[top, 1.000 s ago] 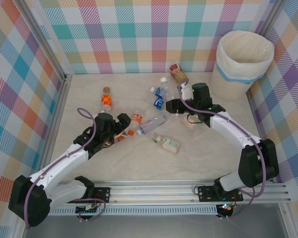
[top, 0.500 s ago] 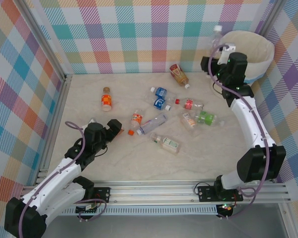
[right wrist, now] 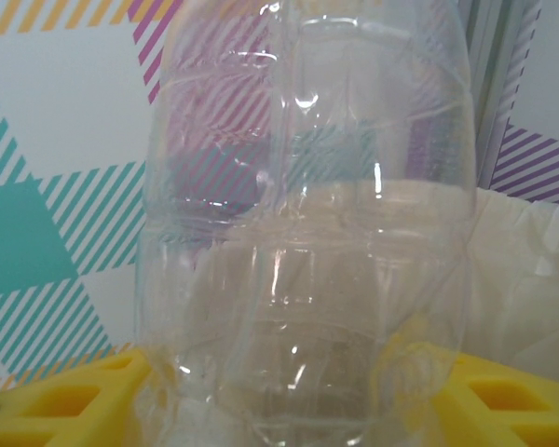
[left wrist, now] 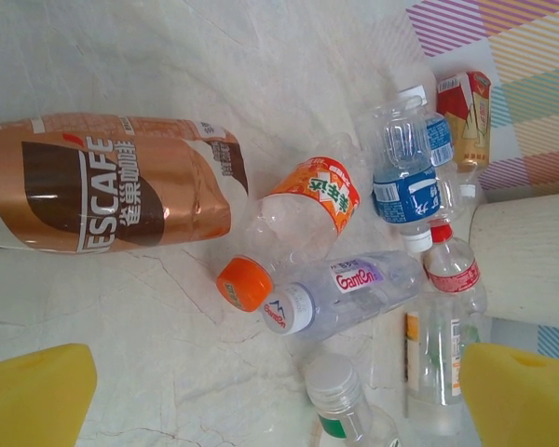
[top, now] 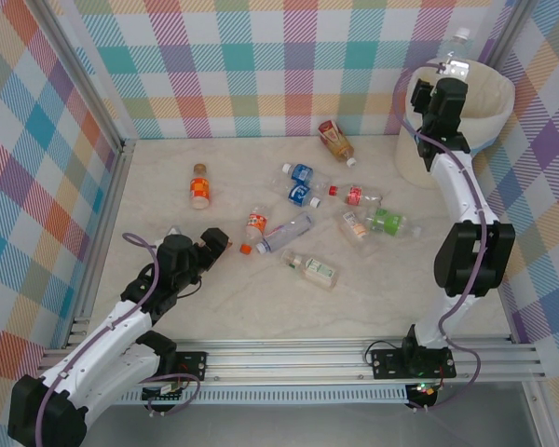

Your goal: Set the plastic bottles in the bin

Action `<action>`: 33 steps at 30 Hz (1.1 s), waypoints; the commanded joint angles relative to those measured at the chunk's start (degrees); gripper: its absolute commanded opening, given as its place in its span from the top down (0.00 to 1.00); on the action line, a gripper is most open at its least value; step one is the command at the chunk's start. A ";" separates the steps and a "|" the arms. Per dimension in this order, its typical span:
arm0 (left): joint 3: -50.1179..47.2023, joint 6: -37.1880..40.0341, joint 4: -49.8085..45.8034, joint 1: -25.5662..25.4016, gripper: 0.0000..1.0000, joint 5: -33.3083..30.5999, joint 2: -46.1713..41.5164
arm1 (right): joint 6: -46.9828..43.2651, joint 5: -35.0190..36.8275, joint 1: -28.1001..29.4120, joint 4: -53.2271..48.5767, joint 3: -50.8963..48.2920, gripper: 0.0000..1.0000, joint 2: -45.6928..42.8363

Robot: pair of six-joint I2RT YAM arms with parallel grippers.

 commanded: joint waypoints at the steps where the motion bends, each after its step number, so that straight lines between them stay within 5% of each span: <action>1: -0.68 -0.61 1.53 0.85 0.00 0.19 -0.96 | 2.67 -0.18 -1.70 2.79 4.56 0.37 0.01; 9: -0.94 -0.79 1.86 0.89 0.00 -0.35 -0.15 | 8.96 -3.28 -3.19 10.66 1.15 0.36 -0.70; 16: -0.95 -0.83 2.48 0.89 0.00 0.24 0.88 | 6.16 9.27 -2.76 22.79 -1.87 0.35 3.62; 33: -0.72 -1.03 1.89 1.15 0.00 -0.21 3.01 | 1.31 9.87 -6.24 6.17 9.10 0.23 9.91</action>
